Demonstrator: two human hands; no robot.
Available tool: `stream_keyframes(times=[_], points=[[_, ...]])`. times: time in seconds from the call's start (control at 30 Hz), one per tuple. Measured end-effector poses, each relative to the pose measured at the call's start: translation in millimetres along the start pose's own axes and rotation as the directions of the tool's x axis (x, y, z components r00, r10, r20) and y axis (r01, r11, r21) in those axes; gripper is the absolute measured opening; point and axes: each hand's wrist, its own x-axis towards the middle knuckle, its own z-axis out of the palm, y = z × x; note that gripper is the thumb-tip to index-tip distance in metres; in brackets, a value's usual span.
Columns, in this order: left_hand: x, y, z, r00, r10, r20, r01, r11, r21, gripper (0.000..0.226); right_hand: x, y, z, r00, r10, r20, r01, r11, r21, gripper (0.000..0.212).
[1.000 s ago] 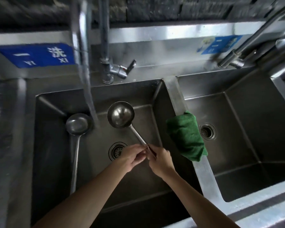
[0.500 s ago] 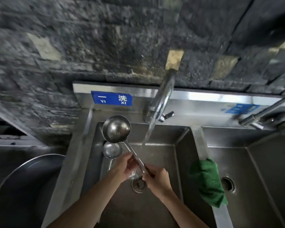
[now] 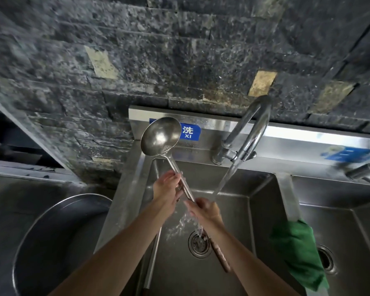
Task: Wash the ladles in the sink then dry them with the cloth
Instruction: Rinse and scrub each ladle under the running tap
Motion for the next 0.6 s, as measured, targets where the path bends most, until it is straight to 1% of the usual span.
stream_keyframes(times=[0.07,0.13,0.23,0.3,0.4,0.5,0.6], points=[[-2,2,-1,1.000,0.022,-0.010,-0.022,1.000,0.006,0.024,0,7,0,1.000,0.006,0.015,-0.005,0.998,-0.058,0.040],[-2,6,-2,0.999,0.044,-0.023,-0.044,0.999,-0.026,0.022,-5,17,-2,0.999,0.034,0.032,-0.030,0.994,-0.105,0.037],[-3,13,-3,0.997,0.073,-0.019,-0.074,0.995,-0.061,0.022,-14,38,-7,0.996,0.091,-0.011,-0.092,0.979,-0.184,0.037],[-6,15,-4,0.997,0.074,-0.012,-0.074,0.995,-0.070,0.025,-21,44,-10,0.992,0.121,-0.047,-0.129,0.966,-0.226,0.037],[-10,9,-7,0.999,0.035,-0.003,-0.035,0.995,-0.090,0.027,-24,32,-9,0.993,0.108,-0.053,-0.119,0.954,-0.276,0.035],[-14,-11,-9,0.999,-0.038,0.037,0.041,0.997,-0.071,0.025,-24,11,-4,0.997,0.042,-0.064,-0.060,0.949,-0.310,0.035],[-19,-34,-12,0.986,-0.059,0.154,0.051,0.997,0.053,0.019,-30,-3,-1,0.996,0.057,-0.071,-0.077,0.939,-0.335,0.030]])
